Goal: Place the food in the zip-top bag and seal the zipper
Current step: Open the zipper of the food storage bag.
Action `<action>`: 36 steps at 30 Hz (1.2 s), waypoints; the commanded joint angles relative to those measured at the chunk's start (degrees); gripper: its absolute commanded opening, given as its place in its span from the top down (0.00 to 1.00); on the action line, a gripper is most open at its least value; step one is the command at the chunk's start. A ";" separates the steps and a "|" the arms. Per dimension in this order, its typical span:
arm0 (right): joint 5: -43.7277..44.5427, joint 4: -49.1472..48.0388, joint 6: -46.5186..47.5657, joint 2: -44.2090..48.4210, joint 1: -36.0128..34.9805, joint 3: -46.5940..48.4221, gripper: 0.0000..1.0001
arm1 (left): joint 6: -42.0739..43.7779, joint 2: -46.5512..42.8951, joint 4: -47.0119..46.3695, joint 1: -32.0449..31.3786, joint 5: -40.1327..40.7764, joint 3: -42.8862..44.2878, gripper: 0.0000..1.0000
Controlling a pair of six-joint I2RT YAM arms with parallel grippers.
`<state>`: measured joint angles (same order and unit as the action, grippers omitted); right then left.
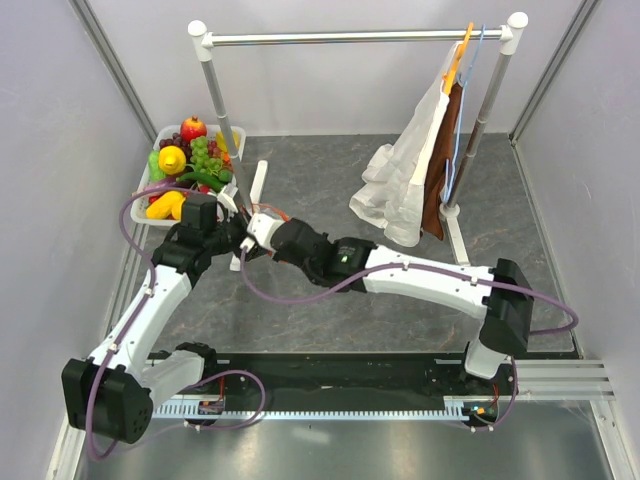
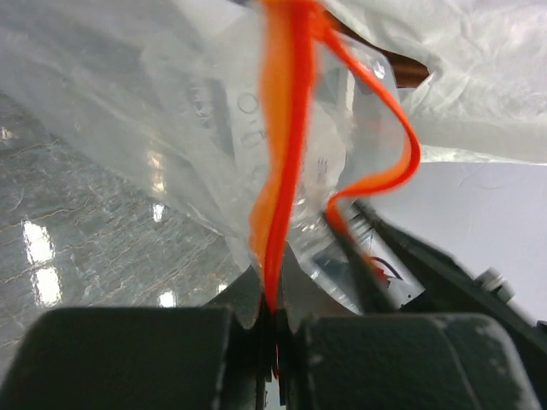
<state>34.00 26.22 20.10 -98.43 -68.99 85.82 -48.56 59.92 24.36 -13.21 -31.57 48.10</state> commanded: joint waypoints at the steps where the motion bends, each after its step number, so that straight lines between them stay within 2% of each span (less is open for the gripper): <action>1: -8.84 0.85 -4.44 5.79 4.73 3.56 0.80 | 1.79 -1.56 -0.80 0.20 -1.56 -1.16 0.98; 5: -16.75 2.34 -9.62 6.85 8.51 4.88 0.98 | 5.13 -1.12 -0.11 -0.23 -2.79 -1.08 0.98; 7: -21.14 2.87 -10.86 7.64 10.45 4.88 0.93 | 8.19 -1.12 0.86 -0.32 -2.71 -0.38 0.98; 8: -22.21 3.05 -11.48 7.90 10.80 4.62 0.81 | 9.00 -1.30 1.21 -0.58 -2.70 -0.20 0.98; 9: -22.92 3.14 -11.75 8.34 10.98 4.18 0.77 | 9.61 -1.47 1.74 -0.76 -2.79 0.07 0.98; 13: -24.59 2.96 -12.89 7.38 10.98 3.91 0.68 | 10.15 -1.83 1.48 -2.51 -2.79 0.86 0.98; 21: -19.76 3.14 -12.37 2.02 10.98 8.04 0.69 | 9.18 -1.30 0.60 -4.36 -4.81 2.09 0.98; 26: -18.35 5.94 -12.10 2.27 10.98 8.75 0.84 | 10.93 -2.09 1.92 -4.28 -2.19 1.83 0.98; 27: -19.22 6.82 -12.27 2.80 10.98 8.49 0.84 | 11.72 -2.35 2.09 -4.02 -2.09 1.74 0.98; 30: -22.74 11.56 -13.33 5.61 11.25 7.70 0.71 | 12.87 -3.14 2.19 -3.66 -1.91 1.39 0.98; 31: -24.14 12.45 -13.59 7.53 11.42 6.13 0.71 | 12.87 -3.32 2.18 -3.75 -1.91 1.30 0.98; 34: -24.86 12.46 -14.03 10.97 11.51 2.52 1.00 | 13.66 -2.62 1.83 -3.75 -2.53 1.21 0.98; 36: -25.56 12.89 -15.52 12.12 12.12 1.98 1.00 | 16.11 -1.48 2.09 -3.75 -3.84 2.17 0.98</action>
<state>10.52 37.15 6.94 -91.79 -57.76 89.14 -37.60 57.80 26.96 -17.19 -34.11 47.86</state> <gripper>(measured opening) 0.017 0.025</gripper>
